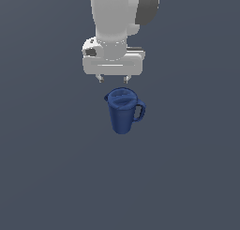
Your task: Pick up the object and move it to a goal position.
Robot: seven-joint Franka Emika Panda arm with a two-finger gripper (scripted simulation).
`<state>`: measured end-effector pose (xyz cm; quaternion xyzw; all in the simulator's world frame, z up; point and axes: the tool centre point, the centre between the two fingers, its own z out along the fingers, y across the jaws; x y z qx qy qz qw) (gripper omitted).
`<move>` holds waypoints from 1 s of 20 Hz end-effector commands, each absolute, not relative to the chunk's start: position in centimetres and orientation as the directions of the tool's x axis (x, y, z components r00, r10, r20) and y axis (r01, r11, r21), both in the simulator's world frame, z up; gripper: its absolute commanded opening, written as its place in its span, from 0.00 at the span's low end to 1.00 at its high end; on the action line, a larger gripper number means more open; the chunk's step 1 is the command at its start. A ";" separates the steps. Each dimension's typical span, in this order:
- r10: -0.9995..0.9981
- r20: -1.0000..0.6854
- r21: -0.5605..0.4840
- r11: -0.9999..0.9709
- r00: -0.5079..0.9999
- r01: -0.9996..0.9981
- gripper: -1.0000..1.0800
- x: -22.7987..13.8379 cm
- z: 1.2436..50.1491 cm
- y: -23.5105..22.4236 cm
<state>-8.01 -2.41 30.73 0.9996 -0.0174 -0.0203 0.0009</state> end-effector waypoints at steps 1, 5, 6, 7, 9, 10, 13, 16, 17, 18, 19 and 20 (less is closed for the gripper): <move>-0.035 -0.041 0.003 -0.999 0.999 -0.035 0.62 -8.0 30.7 -2.4; -0.030 -0.033 0.000 -1.000 0.999 -0.030 0.62 -7.9 31.3 -2.4; -0.028 -0.028 -0.001 -1.000 0.999 -0.028 0.62 -7.9 31.6 -2.4; -0.024 -0.023 -0.003 -1.000 0.999 -0.024 0.62 -7.8 32.0 -2.4; -0.016 -0.009 -0.006 -1.000 1.000 -0.016 0.62 -7.7 32.9 -2.4; -0.011 -0.001 -0.008 -1.000 1.000 -0.011 0.62 -7.7 33.5 -2.4; 0.008 0.030 -0.012 -1.000 1.000 0.008 0.62 -7.5 35.7 -2.5; 0.033 0.070 -0.012 -0.999 0.997 0.034 0.62 -7.4 38.5 -2.4; 0.043 0.084 -0.011 -0.999 0.996 0.044 0.62 -7.4 39.6 -2.4; 0.053 0.100 -0.009 -0.998 0.994 0.055 0.62 -7.5 40.7 -2.4; 0.065 0.116 -0.005 -0.998 0.991 0.066 0.62 -7.5 41.9 -2.3; 0.077 0.133 -0.001 -0.997 0.988 0.078 0.62 -7.6 43.2 -2.3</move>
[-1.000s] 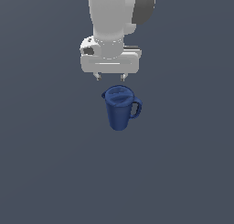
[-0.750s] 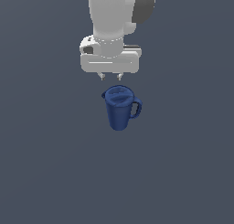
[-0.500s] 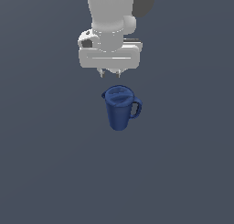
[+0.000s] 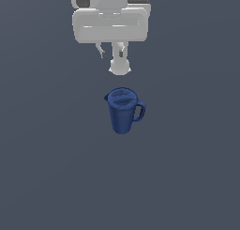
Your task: Pick up the object and move it to a goal position.
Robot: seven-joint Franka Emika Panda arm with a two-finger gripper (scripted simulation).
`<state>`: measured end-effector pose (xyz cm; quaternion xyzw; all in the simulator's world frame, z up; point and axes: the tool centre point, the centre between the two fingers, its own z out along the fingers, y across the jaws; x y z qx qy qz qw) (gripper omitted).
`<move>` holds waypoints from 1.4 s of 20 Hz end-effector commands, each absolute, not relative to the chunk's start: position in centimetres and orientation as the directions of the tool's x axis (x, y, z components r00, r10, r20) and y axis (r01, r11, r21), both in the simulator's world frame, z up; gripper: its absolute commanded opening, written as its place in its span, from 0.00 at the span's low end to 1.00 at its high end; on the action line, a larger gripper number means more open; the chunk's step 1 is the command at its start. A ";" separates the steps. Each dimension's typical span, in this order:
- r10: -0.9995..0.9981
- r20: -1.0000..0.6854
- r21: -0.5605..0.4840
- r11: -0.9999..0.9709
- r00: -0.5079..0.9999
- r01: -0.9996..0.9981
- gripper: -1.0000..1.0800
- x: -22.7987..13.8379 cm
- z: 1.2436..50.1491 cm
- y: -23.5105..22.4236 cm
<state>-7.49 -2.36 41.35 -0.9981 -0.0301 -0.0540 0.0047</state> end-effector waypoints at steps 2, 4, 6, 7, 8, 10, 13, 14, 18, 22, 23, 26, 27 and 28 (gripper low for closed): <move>0.104 0.167 0.013 -0.995 0.980 0.103 0.62 -7.9 45.8 -2.1; 0.133 0.198 0.032 -0.991 0.971 0.129 0.62 -8.2 48.3 -1.8; 0.162 0.226 0.055 -0.987 0.960 0.154 0.62 -8.7 50.7 -1.3; 0.178 0.239 0.068 -0.984 0.955 0.166 0.62 -8.9 51.9 -1.1; 0.194 0.251 0.082 -0.981 0.949 0.178 0.62 -9.2 53.0 -0.8; 0.226 0.270 0.113 -0.973 0.936 0.202 0.62 -9.8 55.1 -0.1; 0.277 0.291 0.165 -0.957 0.916 0.237 0.62 -10.7 58.0 1.1; 0.294 0.295 0.184 -0.951 0.909 0.248 0.62 -11.0 58.8 1.6; 0.365 0.296 0.262 -0.920 0.883 0.292 0.62 -12.1 61.7 3.8; 0.434 0.274 0.343 -0.878 0.858 0.335 0.62 -13.0 63.6 6.4; 0.451 0.265 0.363 -0.865 0.852 0.346 0.62 -13.1 64.0 7.1; 0.500 0.227 0.419 -0.825 0.836 0.379 0.62 -13.4 64.5 9.2; 0.515 0.211 0.437 -0.810 0.831 0.391 0.62 -13.5 64.6 10.0; 0.530 0.194 0.454 -0.795 0.826 0.403 0.62 -13.5 64.6 10.7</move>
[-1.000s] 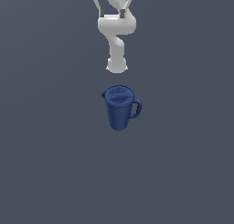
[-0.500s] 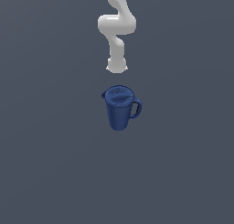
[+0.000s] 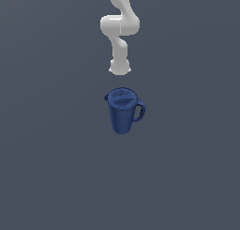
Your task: Pick up the object and move it to a goal position.
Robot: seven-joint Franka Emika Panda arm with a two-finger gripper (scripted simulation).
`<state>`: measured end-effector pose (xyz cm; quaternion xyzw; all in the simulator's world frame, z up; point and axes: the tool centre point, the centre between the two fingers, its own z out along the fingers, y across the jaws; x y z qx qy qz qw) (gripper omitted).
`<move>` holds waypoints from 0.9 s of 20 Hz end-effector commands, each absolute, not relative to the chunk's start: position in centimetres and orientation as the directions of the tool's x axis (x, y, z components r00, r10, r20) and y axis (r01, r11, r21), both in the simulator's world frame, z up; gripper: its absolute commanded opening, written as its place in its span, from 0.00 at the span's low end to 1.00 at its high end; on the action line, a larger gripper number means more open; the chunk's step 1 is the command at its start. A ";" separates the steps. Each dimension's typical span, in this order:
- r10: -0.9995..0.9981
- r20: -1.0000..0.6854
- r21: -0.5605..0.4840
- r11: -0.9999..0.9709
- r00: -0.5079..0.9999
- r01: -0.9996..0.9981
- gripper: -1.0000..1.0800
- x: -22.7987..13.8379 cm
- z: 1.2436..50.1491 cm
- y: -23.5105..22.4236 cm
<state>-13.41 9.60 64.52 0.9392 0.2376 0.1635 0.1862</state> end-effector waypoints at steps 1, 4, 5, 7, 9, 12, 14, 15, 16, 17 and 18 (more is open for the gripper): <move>0.544 0.176 0.471 -0.779 0.821 0.415 0.62 -13.5 64.5 11.4; 0.581 0.112 0.514 -0.728 0.806 0.454 0.62 -13.2 63.8 13.6; 0.592 0.089 0.526 -0.711 0.801 0.467 0.62 -13.0 63.5 14.3; 0.611 0.038 0.546 -0.675 0.791 0.496 0.62 -12.6 62.6 15.7; 0.626 -0.017 0.561 -0.640 0.779 0.526 0.62 -12.1 61.4 17.0; 0.642 -0.105 0.571 -0.587 0.760 0.574 0.62 -11.1 59.1 18.6; 0.647 -0.166 0.569 -0.553 0.744 0.608 0.62 -10.3 57.2 19.5; 0.648 -0.198 0.566 -0.537 0.735 0.626 0.62 -9.8 56.2 19.9; 0.649 -0.230 0.561 -0.521 0.726 0.643 0.62 -9.4 55.1 20.2; 0.648 -0.261 0.554 -0.506 0.715 0.661 0.62 -8.9 54.0 20.5; 0.647 -0.293 0.545 -0.492 0.704 0.679 0.62 -8.4 52.8 20.7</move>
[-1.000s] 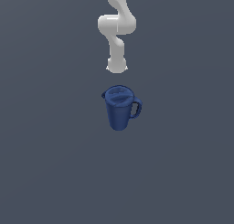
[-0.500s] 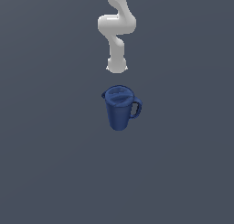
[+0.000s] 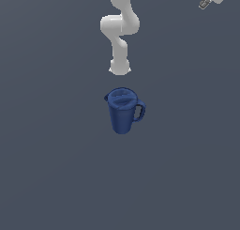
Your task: Pick up the object and move it to a goal position.
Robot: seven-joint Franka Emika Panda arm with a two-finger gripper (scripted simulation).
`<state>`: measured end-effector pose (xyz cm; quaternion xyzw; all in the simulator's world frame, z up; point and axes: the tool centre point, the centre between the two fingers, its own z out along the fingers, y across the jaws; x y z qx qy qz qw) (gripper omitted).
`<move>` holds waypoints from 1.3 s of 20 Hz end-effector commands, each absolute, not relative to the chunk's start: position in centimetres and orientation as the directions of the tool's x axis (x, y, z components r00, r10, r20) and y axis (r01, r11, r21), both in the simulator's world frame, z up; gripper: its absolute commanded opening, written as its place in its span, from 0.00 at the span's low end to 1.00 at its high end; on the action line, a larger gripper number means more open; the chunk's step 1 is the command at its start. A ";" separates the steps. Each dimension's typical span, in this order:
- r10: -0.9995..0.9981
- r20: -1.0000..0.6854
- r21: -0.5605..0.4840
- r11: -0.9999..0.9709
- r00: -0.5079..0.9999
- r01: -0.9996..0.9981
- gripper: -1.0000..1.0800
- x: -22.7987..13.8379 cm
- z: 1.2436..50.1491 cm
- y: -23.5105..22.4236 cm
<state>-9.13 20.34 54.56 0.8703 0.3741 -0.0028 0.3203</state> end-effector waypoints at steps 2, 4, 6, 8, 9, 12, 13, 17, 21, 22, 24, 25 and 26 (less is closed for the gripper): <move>0.642 -0.357 0.521 -0.467 0.679 0.715 0.62 -7.5 50.3 21.0; 0.634 -0.419 0.490 -0.445 0.650 0.750 0.62 -6.5 47.6 21.1; 0.625 -0.479 0.452 -0.427 0.617 0.783 0.62 -5.6 44.7 21.0; 0.614 -0.536 0.406 -0.414 0.579 0.815 0.62 -4.7 41.6 20.6; 0.609 -0.563 0.381 -0.410 0.559 0.829 0.62 -4.3 40.0 20.3; 0.593 -0.635 0.298 -0.403 0.495 0.865 0.62 -3.3 35.3 19.2; 0.589 -0.655 0.271 -0.402 0.474 0.874 0.62 -3.1 33.8 18.8; 0.578 -0.713 0.170 -0.408 0.398 0.897 0.62 -2.5 28.7 17.1; 0.573 -0.746 0.090 -0.417 0.339 0.904 0.62 -2.3 24.9 15.6; 0.573 -0.752 0.074 -0.419 0.327 0.905 0.62 -2.3 24.2 15.3; 0.572 -0.760 0.047 -0.423 0.308 0.905 0.62 -2.3 23.0 14.8; 0.572 -0.763 0.036 -0.425 0.300 0.904 0.62 -2.3 22.4 14.6; 0.572 -0.766 0.027 -0.427 0.293 0.904 0.62 -2.3 22.0 14.4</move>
